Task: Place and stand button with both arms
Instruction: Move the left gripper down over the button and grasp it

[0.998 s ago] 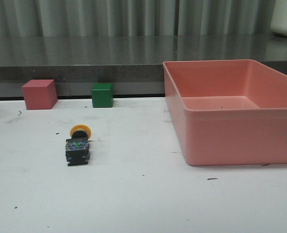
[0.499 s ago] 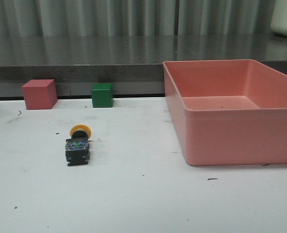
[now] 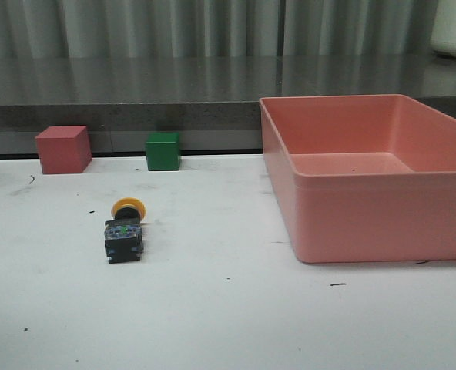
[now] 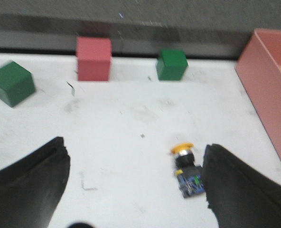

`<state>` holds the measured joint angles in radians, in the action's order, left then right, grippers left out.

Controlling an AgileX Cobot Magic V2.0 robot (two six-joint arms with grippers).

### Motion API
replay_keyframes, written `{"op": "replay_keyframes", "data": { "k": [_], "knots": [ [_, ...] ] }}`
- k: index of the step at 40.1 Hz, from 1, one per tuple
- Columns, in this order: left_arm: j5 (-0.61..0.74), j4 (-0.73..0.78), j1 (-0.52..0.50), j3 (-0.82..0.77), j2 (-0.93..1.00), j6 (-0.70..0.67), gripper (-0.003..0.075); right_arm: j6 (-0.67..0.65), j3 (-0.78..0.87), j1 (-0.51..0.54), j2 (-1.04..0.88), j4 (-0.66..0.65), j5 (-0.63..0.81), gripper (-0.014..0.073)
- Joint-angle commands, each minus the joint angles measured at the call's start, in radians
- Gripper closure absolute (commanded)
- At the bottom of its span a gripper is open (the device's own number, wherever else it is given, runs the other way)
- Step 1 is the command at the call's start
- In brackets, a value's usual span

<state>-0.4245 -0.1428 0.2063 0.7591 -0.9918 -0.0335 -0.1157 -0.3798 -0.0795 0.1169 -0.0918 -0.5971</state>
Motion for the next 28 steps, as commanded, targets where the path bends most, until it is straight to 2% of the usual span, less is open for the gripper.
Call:
{"op": "replay_keyframes", "data": {
  "k": [1,8,15,28],
  "knots": [
    [-0.058,-0.015,0.079,0.13,-0.125,-0.009,0.0175,0.009,-0.024,0.006,0.013,-0.015,0.081,0.0662],
    [-0.267,-0.02,0.161,0.34,-0.39,-0.009,0.0175,0.009,-0.024,0.006,0.013,-0.015,0.081,0.0662],
    [-0.453,-0.056,0.164,0.543,-0.632,-0.014,0.0175,0.009,-0.024,0.006,0.013,-0.015,0.081,0.0662],
    [-0.692,-0.059,0.164,0.891,-1.003,-0.099,0.0175,0.009,-0.024,0.006,0.013,-0.015,0.081,0.0662]
  ]
}}
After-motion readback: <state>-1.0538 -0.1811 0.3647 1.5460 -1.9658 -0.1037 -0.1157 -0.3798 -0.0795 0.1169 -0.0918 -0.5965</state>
